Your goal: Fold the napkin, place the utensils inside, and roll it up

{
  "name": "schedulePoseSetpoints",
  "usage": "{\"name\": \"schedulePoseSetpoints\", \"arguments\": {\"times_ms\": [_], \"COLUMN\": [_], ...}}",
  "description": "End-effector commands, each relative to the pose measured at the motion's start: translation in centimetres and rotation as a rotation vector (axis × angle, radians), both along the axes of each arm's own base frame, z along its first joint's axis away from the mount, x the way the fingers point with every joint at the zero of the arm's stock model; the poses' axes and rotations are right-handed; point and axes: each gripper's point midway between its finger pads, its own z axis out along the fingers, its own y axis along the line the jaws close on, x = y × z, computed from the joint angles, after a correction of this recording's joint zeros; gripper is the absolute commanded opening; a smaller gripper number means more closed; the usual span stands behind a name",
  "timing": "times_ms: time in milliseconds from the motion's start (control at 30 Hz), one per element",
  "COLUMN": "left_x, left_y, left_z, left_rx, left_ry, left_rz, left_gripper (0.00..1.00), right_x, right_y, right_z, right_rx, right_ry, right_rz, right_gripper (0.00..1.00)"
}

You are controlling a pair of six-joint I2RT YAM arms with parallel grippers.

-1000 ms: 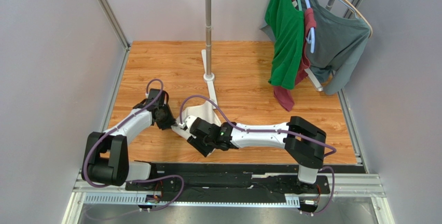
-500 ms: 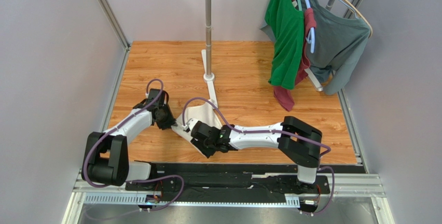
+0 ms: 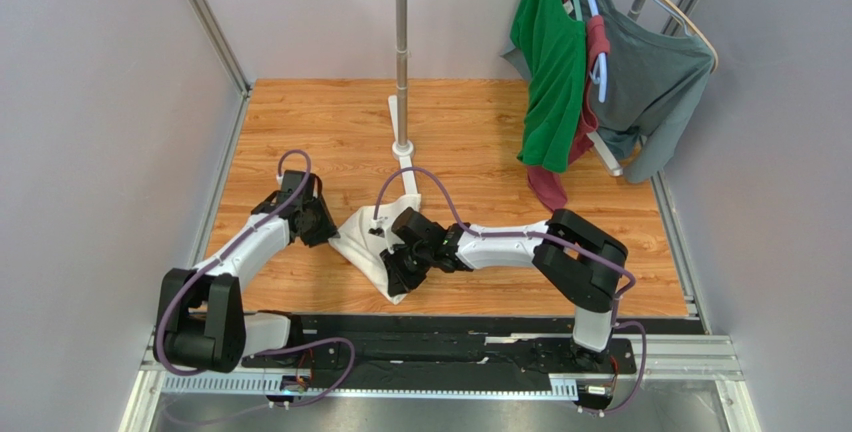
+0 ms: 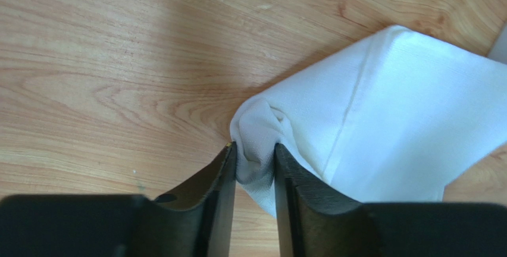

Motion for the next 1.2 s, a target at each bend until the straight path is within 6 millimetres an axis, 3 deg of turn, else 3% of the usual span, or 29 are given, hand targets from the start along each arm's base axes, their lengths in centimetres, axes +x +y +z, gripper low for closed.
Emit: {"name": "schedulePoseSetpoints", "arguments": {"times_ms": [0,133,467,1167], "left_x": [-0.5,-0.5,-1.4,1.1], "left_y": [-0.1,1.3,2.0,0.2], "left_z": [2.2,3.7,2.9,0.2], "left_rx": [0.001,0.046,0.056,0.011], "left_ry": [-0.050,-0.140,-0.196,-0.096], "left_rz": [-0.029,0.030,0.074,0.016], "left_gripper": [0.44,0.52,0.52,0.49], "right_x": [-1.8,-0.9,0.6,1.3], "right_y": [-2.0,-2.1,-2.9,-3.3], "right_z": [-4.8,-5.5,-6.7,-8.1], "right_rx": [-0.025,0.033,0.090,0.056], "right_ry": [0.185,0.274,0.391,0.426], "right_rz": [0.029,0.015,-0.007,-0.035], "right_gripper": [0.00,0.00,0.00,0.00]}}
